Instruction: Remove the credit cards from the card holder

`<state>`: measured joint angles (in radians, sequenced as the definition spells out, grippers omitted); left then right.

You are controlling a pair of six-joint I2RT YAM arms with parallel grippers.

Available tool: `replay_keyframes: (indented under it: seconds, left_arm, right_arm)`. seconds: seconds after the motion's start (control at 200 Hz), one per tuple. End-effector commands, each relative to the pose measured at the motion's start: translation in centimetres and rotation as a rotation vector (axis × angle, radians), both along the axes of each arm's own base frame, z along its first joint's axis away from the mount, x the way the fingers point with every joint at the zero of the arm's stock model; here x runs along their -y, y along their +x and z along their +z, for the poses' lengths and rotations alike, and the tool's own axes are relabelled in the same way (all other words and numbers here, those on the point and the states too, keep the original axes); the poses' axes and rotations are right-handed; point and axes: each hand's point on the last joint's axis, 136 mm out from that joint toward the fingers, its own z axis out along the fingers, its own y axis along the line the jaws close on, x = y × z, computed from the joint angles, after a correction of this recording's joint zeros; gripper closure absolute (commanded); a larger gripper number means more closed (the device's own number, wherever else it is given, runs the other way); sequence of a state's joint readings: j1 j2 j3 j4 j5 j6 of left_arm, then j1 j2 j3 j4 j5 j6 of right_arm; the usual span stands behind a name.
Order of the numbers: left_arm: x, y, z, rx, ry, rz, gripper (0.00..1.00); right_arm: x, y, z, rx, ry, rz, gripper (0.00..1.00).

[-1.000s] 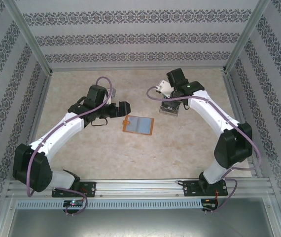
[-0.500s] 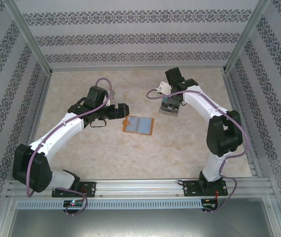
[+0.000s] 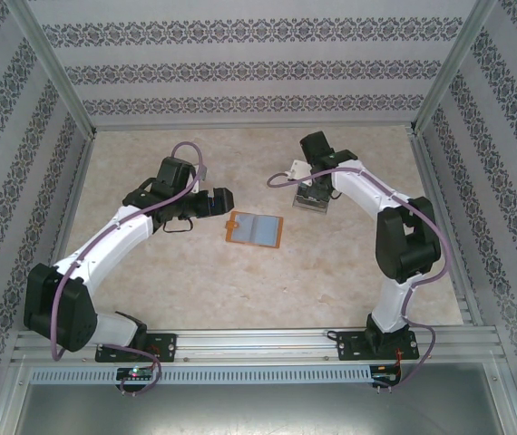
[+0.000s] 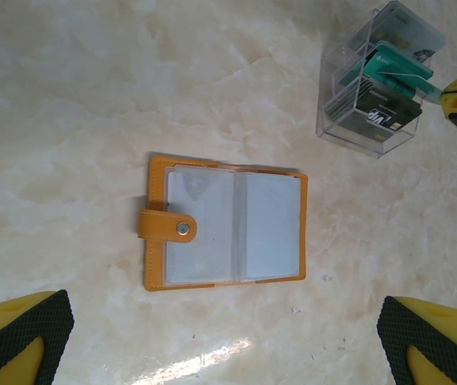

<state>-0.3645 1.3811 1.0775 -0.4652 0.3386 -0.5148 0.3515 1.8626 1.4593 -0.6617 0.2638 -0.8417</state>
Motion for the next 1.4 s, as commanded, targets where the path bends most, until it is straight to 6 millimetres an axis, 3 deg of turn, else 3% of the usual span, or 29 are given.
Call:
replay_keyframes:
  seconds: [0.0,0.315,0.879,1.054,1.149,1.394]
  left_arm:
    - [-0.3,0.2,0.0,-0.005,0.008,-0.003,0.00]
    - [-0.5,0.2,-0.2,-0.010,0.006,0.008,0.00]
    - [-0.5,0.0,-0.2,-0.015,-0.007,0.012,0.00]
    - [-0.6,0.0,-0.1,-0.015,-0.009,0.017,0.00]
    - [-0.6,0.0,-0.2,-0.017,-0.012,0.019,0.00]
    - [-0.6,0.0,-0.1,-0.017,-0.015,0.022,0.00]
  right_arm:
    - [-1.0,0.0,-1.1,-0.031,0.016,0.022,1.00]
    - [-1.9,1.0,-1.1,-0.020,0.033,0.017,1.00]
    - [-0.7,2.9,-0.3,0.060,0.049,-0.064,1.00]
    - [0.2,3.1,-0.6,0.063,0.046,-0.090,1.00]
    - [1.2,4.0,-0.3,0.107,0.034,-0.135,0.83]
    - [3.9,6.6,1.7,0.231,-0.014,-0.265,0.82]
